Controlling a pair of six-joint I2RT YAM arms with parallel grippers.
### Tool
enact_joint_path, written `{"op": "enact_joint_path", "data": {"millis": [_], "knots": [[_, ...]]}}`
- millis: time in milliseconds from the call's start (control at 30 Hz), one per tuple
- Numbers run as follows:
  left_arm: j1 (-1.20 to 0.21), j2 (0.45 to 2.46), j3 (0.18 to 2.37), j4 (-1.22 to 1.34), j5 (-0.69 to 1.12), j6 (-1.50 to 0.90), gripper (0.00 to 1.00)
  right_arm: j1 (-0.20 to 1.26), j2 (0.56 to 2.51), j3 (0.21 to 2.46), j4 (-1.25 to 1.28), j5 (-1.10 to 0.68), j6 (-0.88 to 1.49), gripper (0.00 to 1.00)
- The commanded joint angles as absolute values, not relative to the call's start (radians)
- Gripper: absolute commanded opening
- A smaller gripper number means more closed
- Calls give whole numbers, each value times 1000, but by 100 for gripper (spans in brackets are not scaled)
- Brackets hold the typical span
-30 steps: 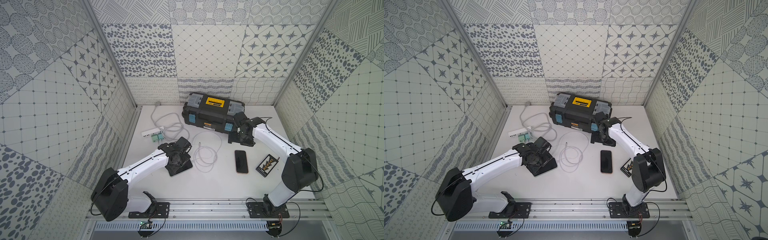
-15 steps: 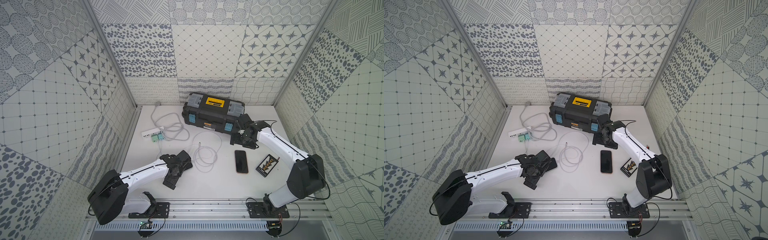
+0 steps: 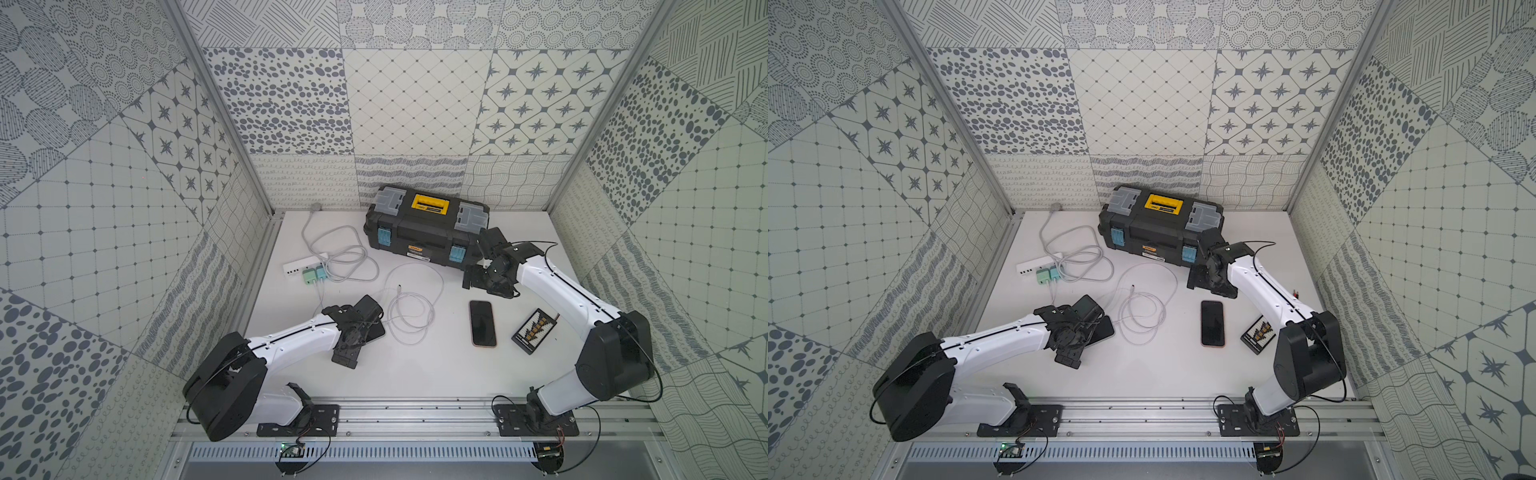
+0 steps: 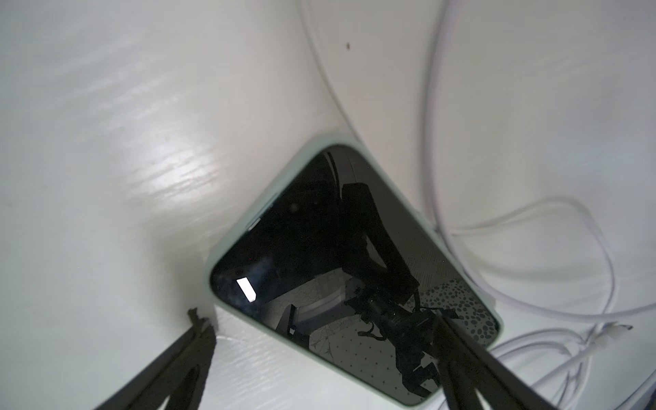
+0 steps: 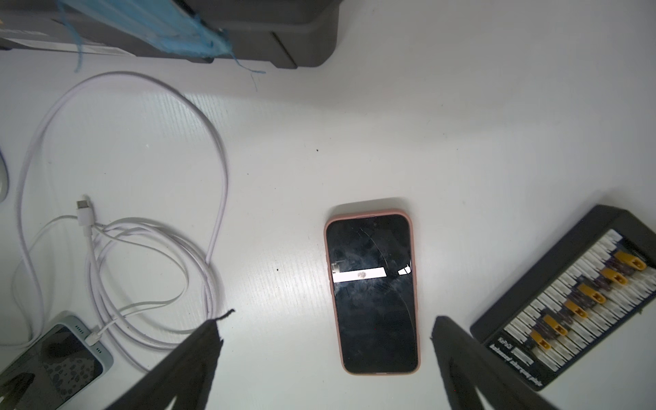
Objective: Unplug the charging cable from the phone
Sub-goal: Pick up the phone at the center of the board.
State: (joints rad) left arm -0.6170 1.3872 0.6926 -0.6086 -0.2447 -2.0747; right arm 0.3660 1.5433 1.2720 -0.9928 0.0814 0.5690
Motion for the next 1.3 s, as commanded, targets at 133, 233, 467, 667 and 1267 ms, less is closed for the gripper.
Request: {"op": "enact_joint_path", "data": {"millis": [133, 233, 467, 667, 1267], "knots": [[-569, 1441, 716, -545, -261, -2390, 98, 350, 1558, 1291, -971, 83, 572, 96], [-552, 1445, 715, -540, -262, -2381, 98, 340, 1564, 1292, -970, 81, 571, 96], [-514, 1452, 704, -543, -272, -2351, 99, 324, 1582, 1299, -963, 64, 571, 95], [-478, 1467, 712, -548, -285, -2298, 99, 317, 1587, 1294, -960, 59, 572, 95], [-411, 1598, 813, -518, -257, -2128, 99, 291, 1562, 1267, -953, 56, 578, 95]]}}
